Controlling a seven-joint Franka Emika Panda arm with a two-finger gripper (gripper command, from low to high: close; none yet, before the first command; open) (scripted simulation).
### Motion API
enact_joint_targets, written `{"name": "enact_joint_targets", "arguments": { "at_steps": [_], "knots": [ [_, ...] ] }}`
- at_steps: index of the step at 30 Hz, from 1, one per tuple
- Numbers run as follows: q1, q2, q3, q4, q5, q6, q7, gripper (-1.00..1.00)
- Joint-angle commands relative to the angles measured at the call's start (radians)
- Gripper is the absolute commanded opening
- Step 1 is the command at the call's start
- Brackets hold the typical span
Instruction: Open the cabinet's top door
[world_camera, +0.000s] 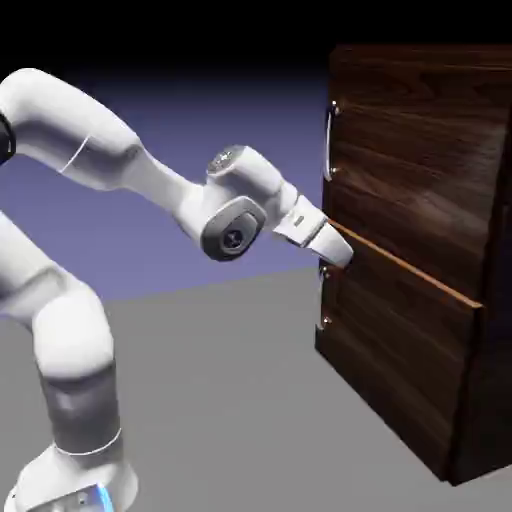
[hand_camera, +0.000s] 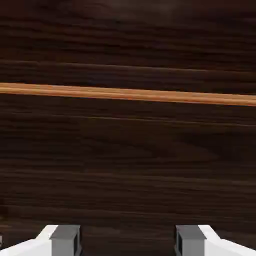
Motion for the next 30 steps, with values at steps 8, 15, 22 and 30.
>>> {"name": "enact_joint_targets", "arguments": {
  "at_steps": [8, 15, 22, 30],
  "knots": [
    [-0.112, -0.047, 0.135, 0.084, 0.348, 0.013, -0.243, 0.00],
    [-0.210, -0.087, 0.254, 0.157, 0.653, 0.025, -0.455, 0.00],
    [-0.307, -0.128, 0.373, 0.230, 0.957, 0.037, -0.668, 0.00],
    [-0.419, -0.175, 0.508, 0.314, 1.305, 0.051, -0.911, 0.00]
  ]
}}
